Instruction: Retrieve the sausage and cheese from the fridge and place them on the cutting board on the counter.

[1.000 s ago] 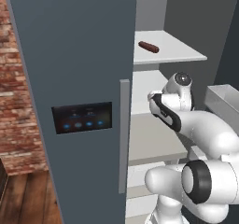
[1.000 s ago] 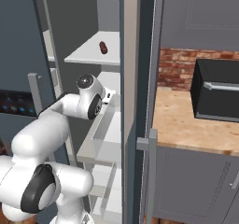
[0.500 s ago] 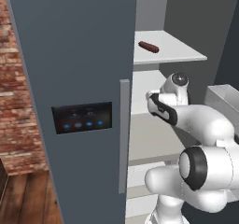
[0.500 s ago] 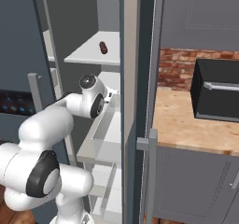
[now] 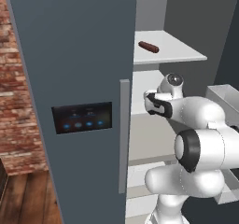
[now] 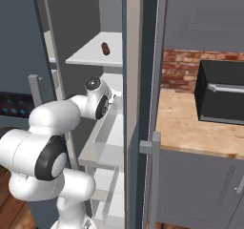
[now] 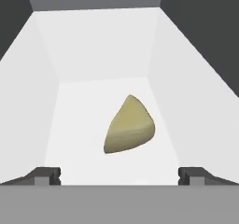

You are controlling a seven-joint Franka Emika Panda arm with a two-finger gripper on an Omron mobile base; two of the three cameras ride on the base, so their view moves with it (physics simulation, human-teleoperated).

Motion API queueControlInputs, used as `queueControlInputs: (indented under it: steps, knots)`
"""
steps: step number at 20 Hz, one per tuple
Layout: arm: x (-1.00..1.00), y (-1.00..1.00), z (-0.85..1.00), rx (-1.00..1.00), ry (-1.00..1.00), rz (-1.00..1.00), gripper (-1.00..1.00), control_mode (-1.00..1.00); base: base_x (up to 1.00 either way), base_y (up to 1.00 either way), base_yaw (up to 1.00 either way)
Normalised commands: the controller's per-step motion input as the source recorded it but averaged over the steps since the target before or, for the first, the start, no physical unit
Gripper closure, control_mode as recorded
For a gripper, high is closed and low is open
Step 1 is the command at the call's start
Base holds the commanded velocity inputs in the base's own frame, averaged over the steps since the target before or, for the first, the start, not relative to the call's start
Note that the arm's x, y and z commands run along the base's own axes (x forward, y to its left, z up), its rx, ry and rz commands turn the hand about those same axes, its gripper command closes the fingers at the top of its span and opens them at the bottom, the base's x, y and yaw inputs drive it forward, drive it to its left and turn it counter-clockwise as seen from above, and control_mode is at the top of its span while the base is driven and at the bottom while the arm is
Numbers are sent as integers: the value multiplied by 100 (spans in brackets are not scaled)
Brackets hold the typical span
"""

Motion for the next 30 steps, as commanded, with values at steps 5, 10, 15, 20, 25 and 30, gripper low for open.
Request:
queueControlInputs:
  steps: [5,10,15,20,25,30]
  knots:
    - [29,0,-15,0,0,0,-100,-100,0,0,0]
    - [28,-9,-9,0,0,0,-100,-100,0,0,0]
    - [23,-11,-19,0,0,0,-100,-100,0,0,0]
    - [14,-3,-17,0,0,0,-100,-100,0,0,0]
    - [20,0,-22,0,0,0,-100,-100,0,0,0]
    - [12,-3,-21,0,0,0,-100,-100,0,0,0]
